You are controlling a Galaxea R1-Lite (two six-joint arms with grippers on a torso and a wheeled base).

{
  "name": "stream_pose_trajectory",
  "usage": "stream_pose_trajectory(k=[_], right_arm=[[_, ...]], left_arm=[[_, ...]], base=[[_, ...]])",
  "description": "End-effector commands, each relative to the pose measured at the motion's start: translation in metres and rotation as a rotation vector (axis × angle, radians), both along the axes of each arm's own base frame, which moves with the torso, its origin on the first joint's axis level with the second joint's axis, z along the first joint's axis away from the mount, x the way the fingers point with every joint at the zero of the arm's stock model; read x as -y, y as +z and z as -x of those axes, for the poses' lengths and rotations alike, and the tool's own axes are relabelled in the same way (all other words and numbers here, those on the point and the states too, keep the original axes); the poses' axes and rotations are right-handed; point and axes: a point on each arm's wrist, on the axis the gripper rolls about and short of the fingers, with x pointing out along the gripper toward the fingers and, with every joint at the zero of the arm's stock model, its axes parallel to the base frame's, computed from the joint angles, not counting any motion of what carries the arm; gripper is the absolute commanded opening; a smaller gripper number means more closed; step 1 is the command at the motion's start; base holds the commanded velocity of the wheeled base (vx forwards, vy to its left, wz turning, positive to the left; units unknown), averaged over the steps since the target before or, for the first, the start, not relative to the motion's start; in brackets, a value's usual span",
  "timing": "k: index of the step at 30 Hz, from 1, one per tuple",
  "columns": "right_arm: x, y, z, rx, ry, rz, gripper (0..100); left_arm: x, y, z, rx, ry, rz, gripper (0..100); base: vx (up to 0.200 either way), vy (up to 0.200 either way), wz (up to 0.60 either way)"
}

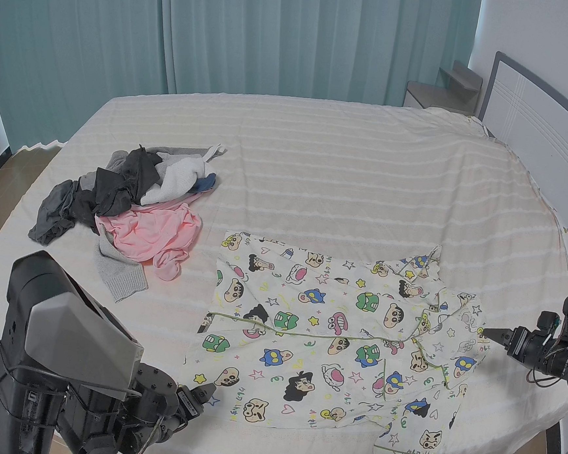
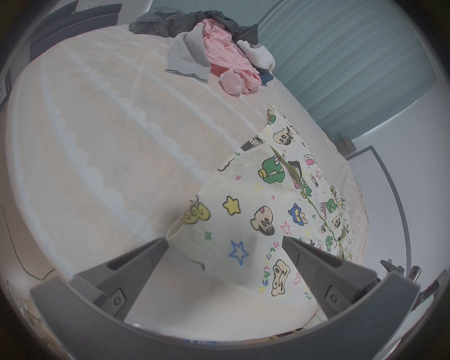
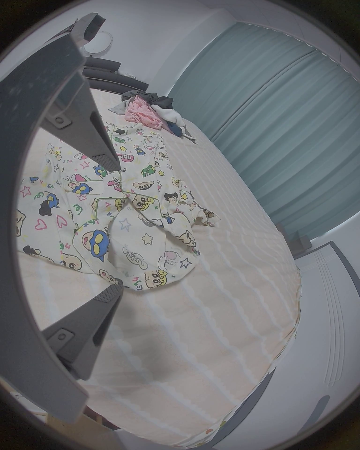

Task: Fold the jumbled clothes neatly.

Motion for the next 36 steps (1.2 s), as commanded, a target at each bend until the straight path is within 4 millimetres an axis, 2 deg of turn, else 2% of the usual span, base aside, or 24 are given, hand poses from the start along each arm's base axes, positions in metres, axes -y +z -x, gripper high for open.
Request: stream_pose_trajectory(k=[1, 5, 6, 13, 24, 33, 36], right_arm=[[0.0, 0.0, 0.001, -0.002, -0.001, -0.002, 100], [-0.001, 0.0, 0.002, -0.003, 0.001, -0.001, 100], [-0.001, 0.0, 0.002, -0.002, 0.001, 0.0, 100], [-0.001, -0.004, 0.009, -0.024, -0.002, -0.006, 100], [-0.005, -0.014, 0.022, -0.083, 0.003, -0.016, 100], [-0.016, -0.033, 0.049, -0.173, 0.125, 0.009, 100], [-0.02, -0.045, 0.059, -0.235, 0.182, 0.034, 100]], left_arm=[[0.001, -0.006, -0.009, 0.01, 0.006, -0.011, 100], [0.0, -0.008, -0.014, 0.021, 0.008, -0.025, 100], [0.0, -0.008, -0.016, 0.025, 0.008, -0.028, 0], [-0.003, -0.011, -0.014, 0.019, 0.011, -0.067, 0], [-0.015, -0.012, 0.008, -0.047, 0.0, -0.147, 0], [-0.02, -0.011, 0.024, -0.105, -0.021, -0.175, 0], [-0.018, -0.012, 0.027, -0.117, -0.034, -0.177, 0]], base=[[0.0, 0.0, 0.0], [0.0, 0.0, 0.0], [0.0, 0.0, 0.0], [0.0, 0.0, 0.0], [0.0, 0.0, 0.0], [0.0, 0.0, 0.0], [0.0, 0.0, 0.0]])
